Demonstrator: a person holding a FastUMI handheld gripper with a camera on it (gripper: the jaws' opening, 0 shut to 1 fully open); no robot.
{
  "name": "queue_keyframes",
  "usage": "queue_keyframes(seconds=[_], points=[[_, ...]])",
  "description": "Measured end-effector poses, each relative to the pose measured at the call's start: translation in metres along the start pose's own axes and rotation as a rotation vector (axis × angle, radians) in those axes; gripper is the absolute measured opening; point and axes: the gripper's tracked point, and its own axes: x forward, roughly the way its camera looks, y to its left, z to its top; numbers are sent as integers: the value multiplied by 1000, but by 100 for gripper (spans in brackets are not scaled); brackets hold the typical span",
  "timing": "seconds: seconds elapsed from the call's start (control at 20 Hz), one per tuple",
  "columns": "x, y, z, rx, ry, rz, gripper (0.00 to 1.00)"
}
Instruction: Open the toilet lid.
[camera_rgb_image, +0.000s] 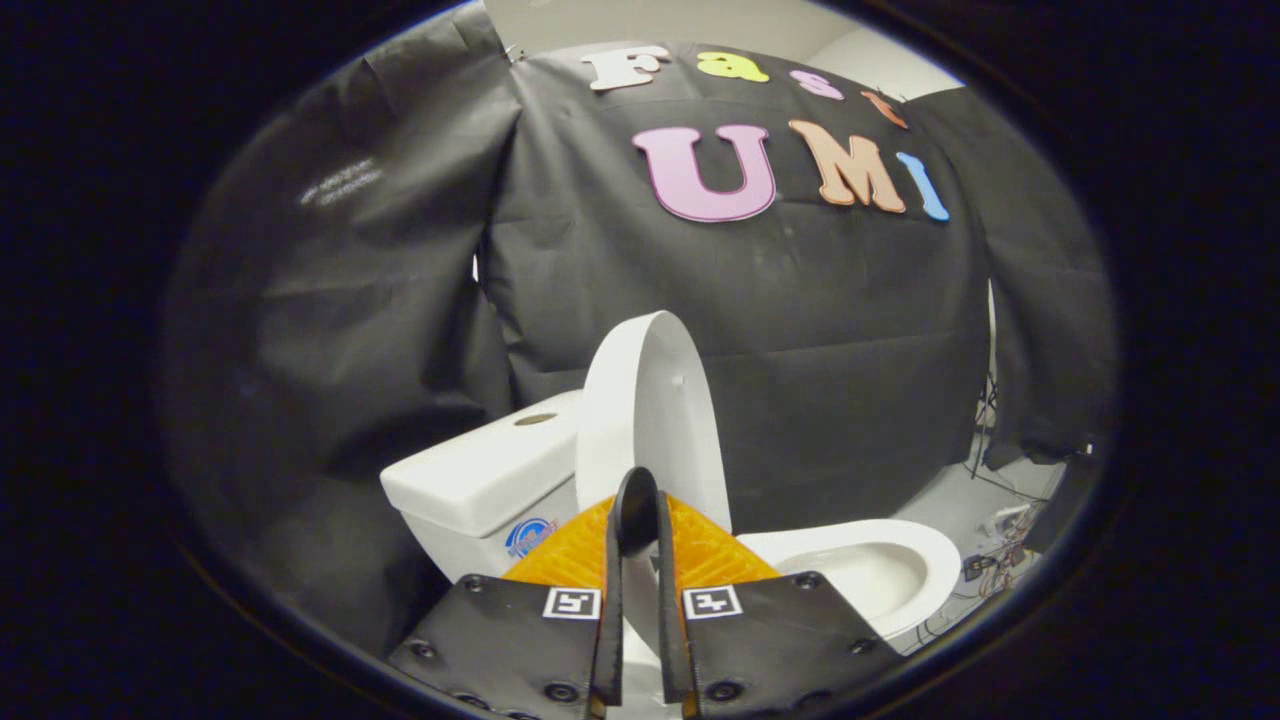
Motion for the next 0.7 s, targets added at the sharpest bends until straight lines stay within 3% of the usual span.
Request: queue_keyframes(seconds=[0.3, 0.45, 0.7], points=[[-3, 31, -13, -10, 58, 163, 71], [-10, 38, -13, -48, 72, 190, 99], [-33, 42, -5, -57, 70, 246, 99]])
